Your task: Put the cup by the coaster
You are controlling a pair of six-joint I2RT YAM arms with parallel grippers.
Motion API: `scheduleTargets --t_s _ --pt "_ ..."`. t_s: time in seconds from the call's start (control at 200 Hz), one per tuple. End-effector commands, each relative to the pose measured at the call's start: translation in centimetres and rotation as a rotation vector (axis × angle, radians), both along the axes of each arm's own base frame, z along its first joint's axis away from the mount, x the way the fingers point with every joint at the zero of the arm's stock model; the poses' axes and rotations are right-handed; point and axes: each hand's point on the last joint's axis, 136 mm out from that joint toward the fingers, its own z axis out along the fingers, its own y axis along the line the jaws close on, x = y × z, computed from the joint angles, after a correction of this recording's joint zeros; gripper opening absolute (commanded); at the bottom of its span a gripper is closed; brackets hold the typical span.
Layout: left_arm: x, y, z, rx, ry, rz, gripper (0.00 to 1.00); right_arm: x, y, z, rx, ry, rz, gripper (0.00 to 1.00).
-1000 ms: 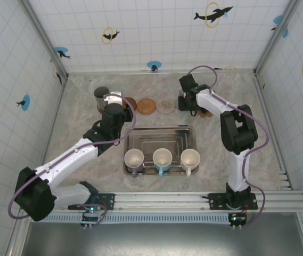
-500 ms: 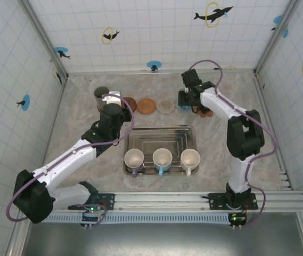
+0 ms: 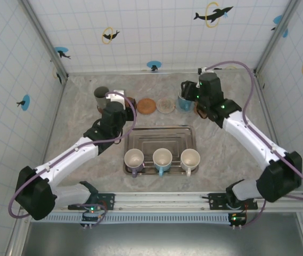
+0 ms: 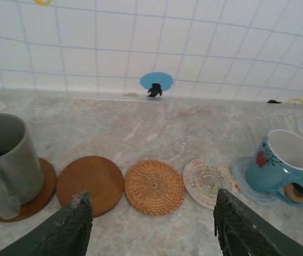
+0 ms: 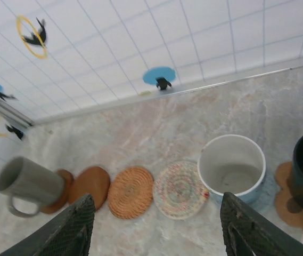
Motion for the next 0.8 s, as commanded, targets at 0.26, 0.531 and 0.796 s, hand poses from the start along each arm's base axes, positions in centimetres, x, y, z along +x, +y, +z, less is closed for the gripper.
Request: scheduleTargets --t_s 0.26,0.531,0.796 --pt "-0.2 -3.6 0.7 -0.002 0.133 -0.115 0.61 -2.2 -1.2 2.1 0.176 -0.137 -0.052 0.65" --pt "-2.8 -4.1 -0.9 0.041 0.296 -0.157 0.62 -2.9 -0.9 2.0 0.210 -0.141 -0.026 0.66" --pt "-5.8 -3.7 0.3 0.056 0.344 -0.192 0.62 -3.9 -1.9 2.0 0.229 -0.167 -0.051 0.66"
